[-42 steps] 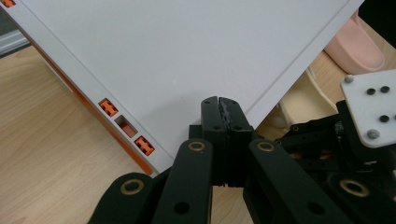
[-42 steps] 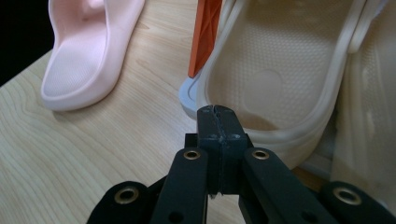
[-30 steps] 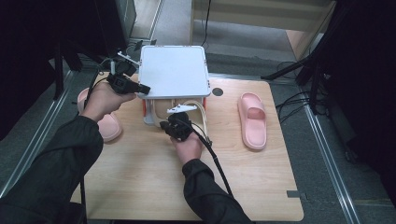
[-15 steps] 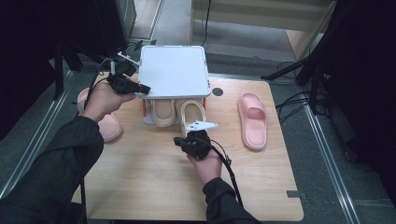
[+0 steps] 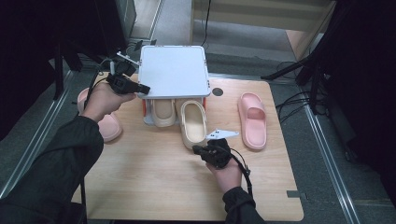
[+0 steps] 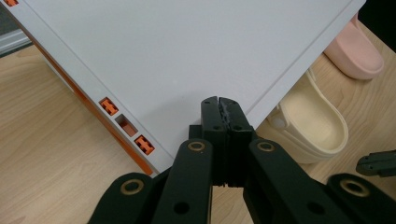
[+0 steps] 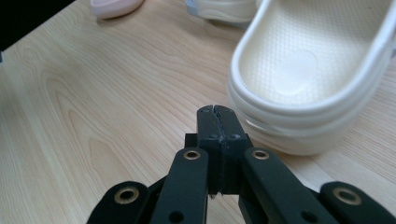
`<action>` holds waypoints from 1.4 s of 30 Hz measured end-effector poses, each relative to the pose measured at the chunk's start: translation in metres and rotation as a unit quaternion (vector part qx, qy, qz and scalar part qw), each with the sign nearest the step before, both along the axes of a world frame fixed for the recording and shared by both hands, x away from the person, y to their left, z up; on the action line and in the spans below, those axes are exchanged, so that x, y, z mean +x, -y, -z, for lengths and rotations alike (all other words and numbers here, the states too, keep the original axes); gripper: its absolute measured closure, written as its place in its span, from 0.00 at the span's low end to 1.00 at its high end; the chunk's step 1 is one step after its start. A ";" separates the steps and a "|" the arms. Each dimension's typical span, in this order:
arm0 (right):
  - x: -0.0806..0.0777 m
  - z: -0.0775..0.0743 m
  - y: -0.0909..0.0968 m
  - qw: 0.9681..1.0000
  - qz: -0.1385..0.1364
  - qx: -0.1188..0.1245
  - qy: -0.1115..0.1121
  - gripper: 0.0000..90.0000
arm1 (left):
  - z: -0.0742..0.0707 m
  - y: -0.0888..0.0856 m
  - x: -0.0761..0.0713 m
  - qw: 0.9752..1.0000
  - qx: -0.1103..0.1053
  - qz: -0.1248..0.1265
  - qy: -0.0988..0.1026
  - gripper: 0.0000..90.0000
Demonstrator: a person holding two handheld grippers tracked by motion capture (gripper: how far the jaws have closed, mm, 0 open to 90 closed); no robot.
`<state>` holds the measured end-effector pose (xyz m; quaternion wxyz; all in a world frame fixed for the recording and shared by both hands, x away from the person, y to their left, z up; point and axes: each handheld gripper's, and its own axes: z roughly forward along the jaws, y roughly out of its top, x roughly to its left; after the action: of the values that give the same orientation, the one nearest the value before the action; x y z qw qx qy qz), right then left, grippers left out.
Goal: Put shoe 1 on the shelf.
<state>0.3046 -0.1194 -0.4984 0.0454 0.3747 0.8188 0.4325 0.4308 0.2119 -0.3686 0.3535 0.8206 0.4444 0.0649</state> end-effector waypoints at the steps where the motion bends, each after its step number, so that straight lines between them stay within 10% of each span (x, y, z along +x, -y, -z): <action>1: 0.000 0.000 0.000 1.000 0.000 0.000 0.000 1.00 | 0.000 0.000 0.000 1.000 0.000 0.000 0.000 1.00; 15: 0.023 0.014 0.015 1.000 0.001 -0.017 -0.025 1.00 | 0.000 0.000 0.001 1.000 0.000 0.000 -0.003 1.00; 42: 0.095 0.014 -0.027 0.999 0.051 -0.007 0.002 1.00 | 0.001 -0.002 0.000 1.000 -0.008 0.003 0.002 0.99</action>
<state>0.3991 -0.0922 -0.5120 0.0717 0.4146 0.8015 0.4248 0.4311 0.2140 -0.3699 0.3613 0.8186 0.4420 0.0621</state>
